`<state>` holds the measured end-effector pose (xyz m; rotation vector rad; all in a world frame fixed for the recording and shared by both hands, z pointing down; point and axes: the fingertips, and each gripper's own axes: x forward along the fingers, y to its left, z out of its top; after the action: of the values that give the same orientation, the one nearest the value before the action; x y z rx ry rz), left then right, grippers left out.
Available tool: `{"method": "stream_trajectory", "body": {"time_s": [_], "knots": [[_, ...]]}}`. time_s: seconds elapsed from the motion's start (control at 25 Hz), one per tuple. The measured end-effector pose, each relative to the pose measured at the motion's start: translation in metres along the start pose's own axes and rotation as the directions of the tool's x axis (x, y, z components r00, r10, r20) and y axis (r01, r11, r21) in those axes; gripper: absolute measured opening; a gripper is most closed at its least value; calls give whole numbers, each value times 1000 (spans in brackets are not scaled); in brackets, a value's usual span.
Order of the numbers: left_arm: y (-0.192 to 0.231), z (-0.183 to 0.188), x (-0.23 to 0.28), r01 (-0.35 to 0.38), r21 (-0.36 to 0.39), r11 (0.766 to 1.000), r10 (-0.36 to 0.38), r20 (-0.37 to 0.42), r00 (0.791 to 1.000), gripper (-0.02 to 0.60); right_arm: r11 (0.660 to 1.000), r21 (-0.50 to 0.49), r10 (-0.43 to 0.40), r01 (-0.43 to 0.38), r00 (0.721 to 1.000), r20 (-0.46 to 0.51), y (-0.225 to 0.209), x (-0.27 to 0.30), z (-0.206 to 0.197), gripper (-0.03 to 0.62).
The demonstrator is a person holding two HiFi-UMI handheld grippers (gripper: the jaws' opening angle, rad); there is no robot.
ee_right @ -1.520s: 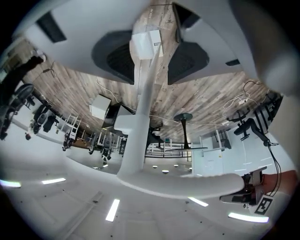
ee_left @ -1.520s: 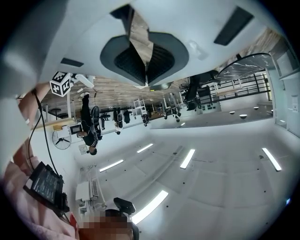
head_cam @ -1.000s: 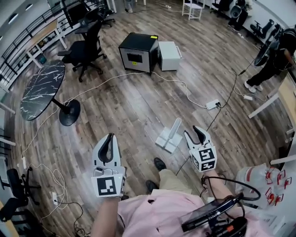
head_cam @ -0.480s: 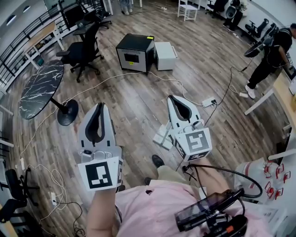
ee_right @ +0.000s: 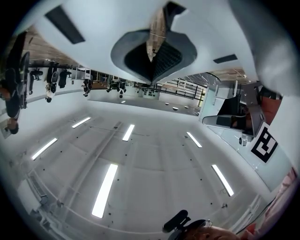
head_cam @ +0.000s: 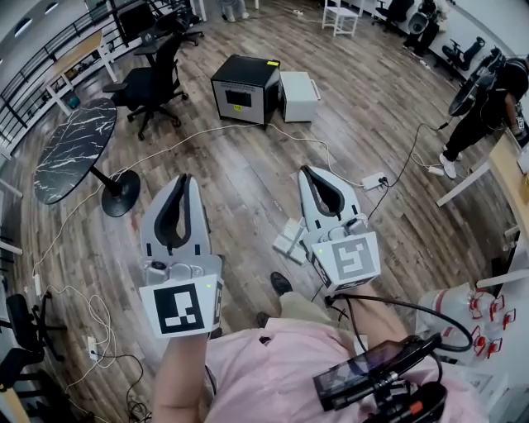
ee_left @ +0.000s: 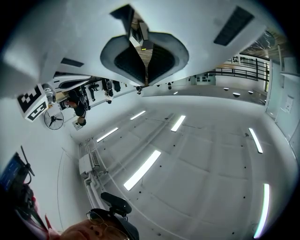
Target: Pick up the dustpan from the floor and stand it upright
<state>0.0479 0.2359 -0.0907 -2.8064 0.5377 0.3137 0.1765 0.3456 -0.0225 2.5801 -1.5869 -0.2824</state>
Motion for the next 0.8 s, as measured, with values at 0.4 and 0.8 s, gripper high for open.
{"method": "stream_trajectory", "body": {"time_s": [0.4,0.8], "knots": [[7,0,-1,-12,-11,1000,12,9,1000,25,1000,-22,21,-21,1000,21,8,5,10,0],[8,-1,-7,-18,-17,1000,18,13,1000,25,999,-24,30,-30,999,26,14,2,10,0]]}}
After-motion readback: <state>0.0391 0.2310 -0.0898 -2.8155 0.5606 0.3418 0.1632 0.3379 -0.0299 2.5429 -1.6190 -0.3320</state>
